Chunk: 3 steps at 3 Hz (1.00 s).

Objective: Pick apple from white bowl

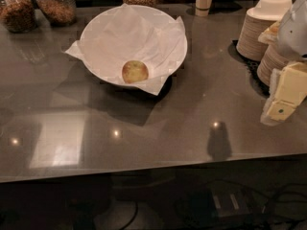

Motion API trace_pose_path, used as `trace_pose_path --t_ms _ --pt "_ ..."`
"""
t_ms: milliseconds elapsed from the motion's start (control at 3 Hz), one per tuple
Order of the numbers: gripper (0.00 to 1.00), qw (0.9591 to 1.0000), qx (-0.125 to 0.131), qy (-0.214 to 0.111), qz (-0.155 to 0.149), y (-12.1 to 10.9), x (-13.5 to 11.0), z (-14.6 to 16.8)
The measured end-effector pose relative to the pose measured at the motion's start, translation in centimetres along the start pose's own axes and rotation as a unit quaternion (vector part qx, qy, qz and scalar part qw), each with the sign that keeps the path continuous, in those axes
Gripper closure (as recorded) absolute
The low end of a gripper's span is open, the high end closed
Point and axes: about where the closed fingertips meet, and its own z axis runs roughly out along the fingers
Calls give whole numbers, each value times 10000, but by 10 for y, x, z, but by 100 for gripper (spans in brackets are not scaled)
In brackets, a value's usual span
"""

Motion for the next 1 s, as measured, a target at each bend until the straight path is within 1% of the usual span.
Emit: trace_pose_path --t_ms 333,667,1000 --pt "0 10000 0 -1 0 0 0 0" --pt "0 9994 119 -327 -31 -12 -15 1" --pt "0 9962 245 -836 -93 -32 -41 8"
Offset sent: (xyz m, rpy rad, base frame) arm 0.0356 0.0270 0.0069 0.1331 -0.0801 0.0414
